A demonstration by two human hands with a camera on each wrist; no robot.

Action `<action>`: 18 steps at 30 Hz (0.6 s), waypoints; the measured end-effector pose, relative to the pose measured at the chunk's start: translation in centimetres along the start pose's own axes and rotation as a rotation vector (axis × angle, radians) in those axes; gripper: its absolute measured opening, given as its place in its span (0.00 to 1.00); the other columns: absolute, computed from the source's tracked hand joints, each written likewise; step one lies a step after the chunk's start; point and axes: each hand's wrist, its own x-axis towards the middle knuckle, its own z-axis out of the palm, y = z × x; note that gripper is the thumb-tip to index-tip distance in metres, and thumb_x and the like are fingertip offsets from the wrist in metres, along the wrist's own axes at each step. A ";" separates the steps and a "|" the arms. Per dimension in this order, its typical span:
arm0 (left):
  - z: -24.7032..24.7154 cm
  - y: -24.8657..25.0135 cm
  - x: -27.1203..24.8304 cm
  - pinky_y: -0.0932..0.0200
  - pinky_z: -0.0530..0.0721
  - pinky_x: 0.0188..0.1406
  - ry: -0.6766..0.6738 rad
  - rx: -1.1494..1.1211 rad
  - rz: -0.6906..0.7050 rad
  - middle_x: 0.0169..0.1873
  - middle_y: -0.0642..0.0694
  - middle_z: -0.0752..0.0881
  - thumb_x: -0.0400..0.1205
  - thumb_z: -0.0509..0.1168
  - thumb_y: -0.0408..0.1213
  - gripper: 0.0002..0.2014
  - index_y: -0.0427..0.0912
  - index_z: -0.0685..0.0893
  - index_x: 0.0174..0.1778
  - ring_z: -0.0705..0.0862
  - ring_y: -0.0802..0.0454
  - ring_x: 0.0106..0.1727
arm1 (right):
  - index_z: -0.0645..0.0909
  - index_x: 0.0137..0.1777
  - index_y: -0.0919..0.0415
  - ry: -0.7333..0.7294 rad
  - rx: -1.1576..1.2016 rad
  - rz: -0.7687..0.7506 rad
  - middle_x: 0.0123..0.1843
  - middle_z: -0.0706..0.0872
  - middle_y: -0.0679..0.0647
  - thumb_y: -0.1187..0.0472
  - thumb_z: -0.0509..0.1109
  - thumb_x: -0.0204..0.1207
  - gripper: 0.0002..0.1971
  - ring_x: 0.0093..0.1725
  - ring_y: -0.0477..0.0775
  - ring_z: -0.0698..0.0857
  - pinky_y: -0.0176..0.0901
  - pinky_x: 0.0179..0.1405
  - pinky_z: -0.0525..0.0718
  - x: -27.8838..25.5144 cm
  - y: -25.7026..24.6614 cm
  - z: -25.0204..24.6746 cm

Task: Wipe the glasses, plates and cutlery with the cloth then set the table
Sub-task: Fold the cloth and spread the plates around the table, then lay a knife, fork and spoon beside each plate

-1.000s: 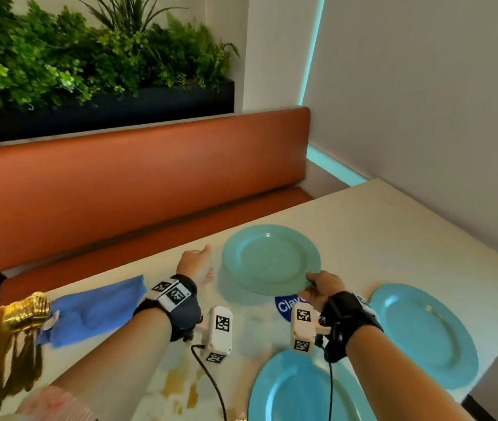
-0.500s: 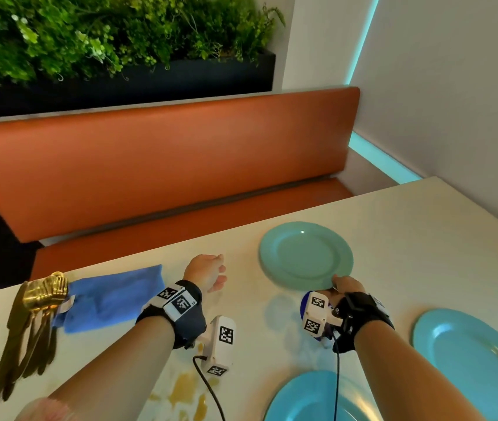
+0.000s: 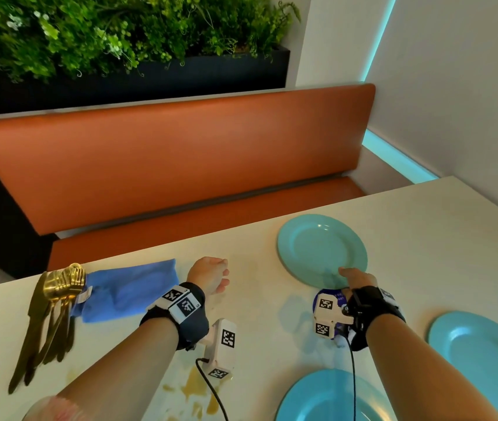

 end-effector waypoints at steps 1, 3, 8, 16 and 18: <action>-0.2 -0.1 0.0 0.54 0.84 0.47 -0.001 -0.003 -0.001 0.45 0.43 0.83 0.85 0.60 0.37 0.06 0.40 0.75 0.55 0.82 0.48 0.42 | 0.77 0.61 0.74 -0.013 -0.040 -0.004 0.51 0.82 0.67 0.62 0.74 0.72 0.22 0.44 0.65 0.83 0.56 0.47 0.84 0.0 0.0 -0.1; -0.5 -0.2 -0.1 0.53 0.84 0.47 -0.002 -0.006 -0.003 0.44 0.43 0.82 0.85 0.60 0.37 0.06 0.40 0.76 0.55 0.82 0.48 0.40 | 0.76 0.57 0.69 -0.040 -0.092 -0.010 0.48 0.81 0.67 0.61 0.74 0.72 0.18 0.36 0.64 0.81 0.52 0.35 0.82 -0.5 -0.1 -0.2; -1.8 -0.7 -1.0 0.55 0.83 0.44 -0.008 -0.006 -0.015 0.41 0.45 0.81 0.86 0.59 0.37 0.04 0.41 0.76 0.51 0.81 0.49 0.38 | 0.76 0.65 0.69 -0.010 -0.323 -0.157 0.56 0.83 0.65 0.62 0.72 0.72 0.22 0.47 0.61 0.78 0.49 0.46 0.77 -2.1 -0.8 0.1; -8.0 -1.5 -2.6 0.48 0.83 0.60 0.138 0.090 -0.044 0.44 0.38 0.84 0.85 0.57 0.33 0.11 0.42 0.82 0.39 0.83 0.41 0.48 | 0.77 0.64 0.67 -0.105 -0.782 -0.371 0.68 0.80 0.65 0.60 0.58 0.82 0.15 0.65 0.64 0.80 0.46 0.53 0.76 -8.9 -3.4 4.7; -10.5 -1.9 -2.9 0.51 0.78 0.64 0.181 0.376 -0.075 0.63 0.37 0.82 0.87 0.54 0.31 0.13 0.34 0.81 0.62 0.81 0.41 0.65 | 0.75 0.67 0.64 -0.166 -0.875 -0.463 0.71 0.78 0.62 0.61 0.59 0.82 0.16 0.69 0.62 0.78 0.45 0.56 0.78 -11.3 -3.7 6.5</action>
